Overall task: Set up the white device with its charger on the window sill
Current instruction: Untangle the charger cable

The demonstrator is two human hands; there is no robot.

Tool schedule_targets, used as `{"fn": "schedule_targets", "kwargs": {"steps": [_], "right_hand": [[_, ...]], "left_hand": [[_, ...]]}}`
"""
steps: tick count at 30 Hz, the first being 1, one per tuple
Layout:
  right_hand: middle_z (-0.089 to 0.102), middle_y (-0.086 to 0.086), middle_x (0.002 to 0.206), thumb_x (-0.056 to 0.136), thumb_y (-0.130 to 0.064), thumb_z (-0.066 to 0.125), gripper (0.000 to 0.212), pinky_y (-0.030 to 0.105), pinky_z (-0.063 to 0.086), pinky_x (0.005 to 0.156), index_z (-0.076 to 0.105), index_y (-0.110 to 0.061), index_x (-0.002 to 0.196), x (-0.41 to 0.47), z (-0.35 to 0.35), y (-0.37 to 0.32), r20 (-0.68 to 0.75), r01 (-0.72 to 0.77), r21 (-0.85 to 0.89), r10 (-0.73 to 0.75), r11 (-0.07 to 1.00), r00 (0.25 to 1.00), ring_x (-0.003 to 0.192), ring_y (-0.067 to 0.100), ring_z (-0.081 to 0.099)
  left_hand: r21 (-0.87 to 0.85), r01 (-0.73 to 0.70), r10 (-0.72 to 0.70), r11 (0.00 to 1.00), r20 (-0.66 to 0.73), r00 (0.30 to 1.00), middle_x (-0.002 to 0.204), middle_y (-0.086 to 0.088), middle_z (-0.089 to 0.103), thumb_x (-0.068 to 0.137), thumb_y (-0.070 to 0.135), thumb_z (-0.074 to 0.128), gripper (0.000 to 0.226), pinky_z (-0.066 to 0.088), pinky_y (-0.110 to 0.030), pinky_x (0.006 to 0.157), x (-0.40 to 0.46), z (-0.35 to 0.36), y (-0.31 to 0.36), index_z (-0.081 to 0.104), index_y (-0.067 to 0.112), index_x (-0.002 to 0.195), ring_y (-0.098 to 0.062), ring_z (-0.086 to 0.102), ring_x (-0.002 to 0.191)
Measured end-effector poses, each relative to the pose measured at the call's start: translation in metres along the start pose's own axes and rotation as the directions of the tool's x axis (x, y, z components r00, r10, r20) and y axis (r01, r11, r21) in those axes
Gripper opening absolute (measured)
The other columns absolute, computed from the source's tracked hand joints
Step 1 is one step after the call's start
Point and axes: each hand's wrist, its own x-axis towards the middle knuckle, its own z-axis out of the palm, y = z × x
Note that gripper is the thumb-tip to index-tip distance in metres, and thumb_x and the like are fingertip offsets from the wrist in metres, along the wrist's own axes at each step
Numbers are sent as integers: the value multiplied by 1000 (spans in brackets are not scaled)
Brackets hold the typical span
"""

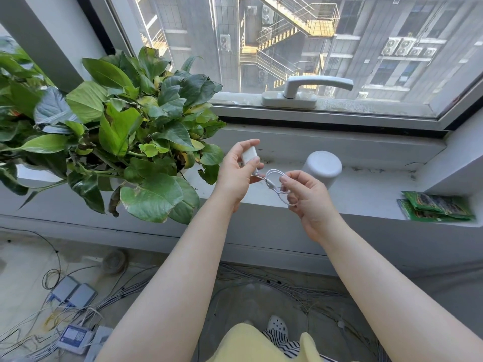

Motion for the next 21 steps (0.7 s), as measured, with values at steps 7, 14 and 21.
{"fn": "schedule_targets", "kwargs": {"steps": [7,14,21], "right_hand": [[48,-3,59,89,-14,63,8,14,26,43,61,-14,96,0,-6,1,37,-14,-68,17,998,999,40,5,31],[45,-2,59,84,-7,65,9,16,29,46,65,-14,79,0,-17,5,7,-28,-200,31,979,1000,46,8,35],[68,-2,107,74,-22,79,39,26,50,86,59,-18,107,2,2,5,47,172,-323,-166,931,985,102,10,61]], "left_hand": [[43,-25,31,999,-142,989,97,4,54,94,5,50,36,57,-23,67,2,2,-1,55,21,127,-11,62,85],[-64,-7,-8,998,-237,971,103,0,50,97,4,44,36,55,-18,55,7,1,5,49,17,130,-13,65,71],[-184,55,-88,981,-174,981,99,-3,53,97,6,46,35,57,-21,61,5,15,7,50,18,129,-17,68,75]]}}
